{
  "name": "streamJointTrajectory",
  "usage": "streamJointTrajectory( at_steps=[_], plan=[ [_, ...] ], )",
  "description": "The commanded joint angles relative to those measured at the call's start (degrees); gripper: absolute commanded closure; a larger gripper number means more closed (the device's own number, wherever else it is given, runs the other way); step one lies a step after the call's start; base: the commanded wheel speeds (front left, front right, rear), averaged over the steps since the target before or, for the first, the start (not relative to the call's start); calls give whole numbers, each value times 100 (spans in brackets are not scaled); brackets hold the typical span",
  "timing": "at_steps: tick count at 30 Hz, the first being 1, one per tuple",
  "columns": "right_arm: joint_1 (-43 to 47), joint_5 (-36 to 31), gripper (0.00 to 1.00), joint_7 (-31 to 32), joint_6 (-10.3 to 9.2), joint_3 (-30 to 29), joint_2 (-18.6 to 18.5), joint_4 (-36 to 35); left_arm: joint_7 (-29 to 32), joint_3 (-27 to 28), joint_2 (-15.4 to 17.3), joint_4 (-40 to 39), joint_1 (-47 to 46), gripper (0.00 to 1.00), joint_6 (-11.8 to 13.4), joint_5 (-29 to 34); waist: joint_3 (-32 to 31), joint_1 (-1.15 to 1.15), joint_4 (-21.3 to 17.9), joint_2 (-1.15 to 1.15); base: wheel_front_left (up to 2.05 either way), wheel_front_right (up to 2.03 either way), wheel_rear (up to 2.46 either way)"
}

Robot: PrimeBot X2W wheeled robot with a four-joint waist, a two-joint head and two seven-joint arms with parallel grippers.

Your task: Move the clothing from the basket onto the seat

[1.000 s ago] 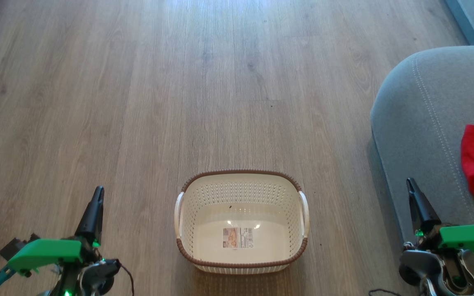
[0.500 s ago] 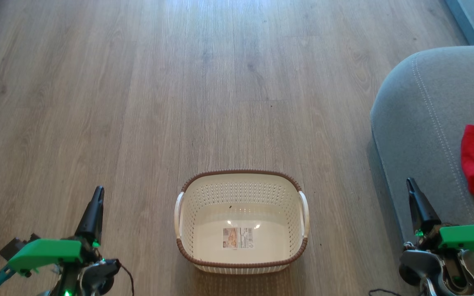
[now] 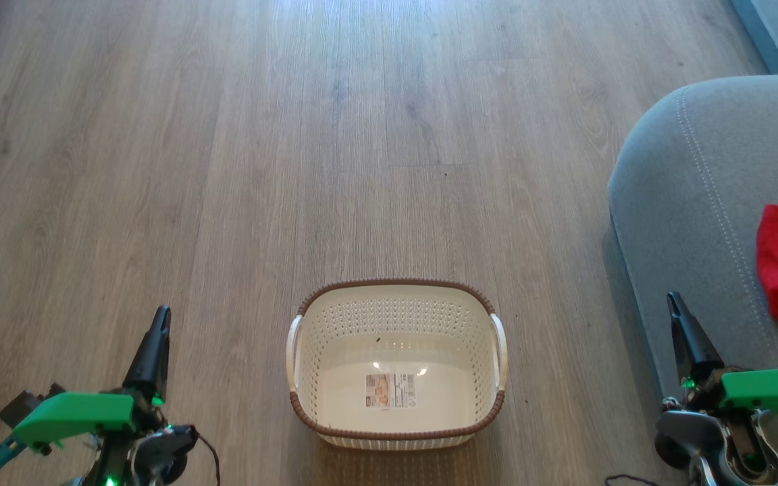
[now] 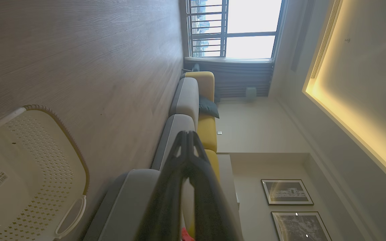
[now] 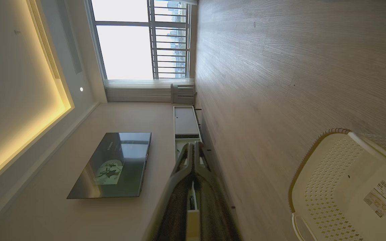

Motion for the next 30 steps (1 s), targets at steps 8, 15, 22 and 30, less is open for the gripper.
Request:
streamJointTrajectory(
  at_steps=[8,15,22,30],
  plan=[
    [-319,35,100,33,3,101,-23,-221,40,198,47,-196,-272,100,-9,-39,0,0,0,0,0,0,0],
    [-319,35,100,33,3,101,-23,-221,40,198,47,-196,-272,100,-9,-39,0,0,0,0,0,0,0],
    [-319,35,100,33,3,101,-23,-221,40,198,47,-196,-272,100,-9,-39,0,0,0,0,0,0,0],
    [-319,35,100,33,3,101,-23,-221,40,198,47,-196,-272,100,-9,-39,0,0,0,0,0,0,0]
  ],
)
